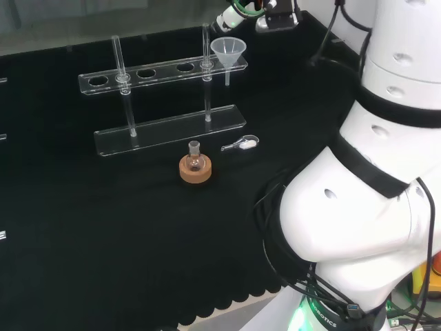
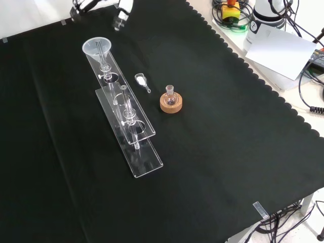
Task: Pick up the funnel from the transparent funnel stand.
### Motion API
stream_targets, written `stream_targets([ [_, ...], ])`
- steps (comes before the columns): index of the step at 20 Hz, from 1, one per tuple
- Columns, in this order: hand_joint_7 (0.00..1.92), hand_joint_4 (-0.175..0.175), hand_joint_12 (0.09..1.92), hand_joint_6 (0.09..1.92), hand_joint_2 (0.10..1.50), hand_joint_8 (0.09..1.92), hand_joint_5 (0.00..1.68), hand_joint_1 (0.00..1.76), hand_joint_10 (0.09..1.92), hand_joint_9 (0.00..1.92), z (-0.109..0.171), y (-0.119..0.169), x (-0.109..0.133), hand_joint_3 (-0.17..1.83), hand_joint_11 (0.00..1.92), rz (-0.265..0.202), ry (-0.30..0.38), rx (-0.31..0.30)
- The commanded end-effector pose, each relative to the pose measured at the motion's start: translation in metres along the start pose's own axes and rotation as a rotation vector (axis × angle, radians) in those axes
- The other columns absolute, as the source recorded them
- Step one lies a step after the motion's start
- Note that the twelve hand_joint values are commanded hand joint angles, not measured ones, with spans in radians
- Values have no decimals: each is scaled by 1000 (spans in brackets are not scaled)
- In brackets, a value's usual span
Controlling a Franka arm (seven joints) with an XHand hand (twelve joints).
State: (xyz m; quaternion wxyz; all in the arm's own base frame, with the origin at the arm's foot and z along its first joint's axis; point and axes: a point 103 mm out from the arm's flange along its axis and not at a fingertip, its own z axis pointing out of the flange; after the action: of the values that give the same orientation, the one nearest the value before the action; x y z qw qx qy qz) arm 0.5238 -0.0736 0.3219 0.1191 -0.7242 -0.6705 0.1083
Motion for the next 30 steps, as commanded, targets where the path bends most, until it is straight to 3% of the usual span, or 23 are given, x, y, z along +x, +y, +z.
stream_targets([
  [1, 0, -8, 1491, 87, 837, 373, 60, 489, 832, 69, 24, 34, 7, 184, 251, -30, -5, 131],
  [8, 0, -7, 1493, 87, 783, 311, 40, 536, 903, 49, 32, 44, 11, 187, 349, -40, -34, 191],
  [17, 0, -5, 1434, 87, 705, 631, 132, 689, 883, 206, 38, 46, 17, 279, 492, -44, -116, 153],
  [30, 0, -4, 1415, 87, 640, 682, 180, 736, 849, 243, 34, 51, 12, 427, 514, -48, -146, 132],
])
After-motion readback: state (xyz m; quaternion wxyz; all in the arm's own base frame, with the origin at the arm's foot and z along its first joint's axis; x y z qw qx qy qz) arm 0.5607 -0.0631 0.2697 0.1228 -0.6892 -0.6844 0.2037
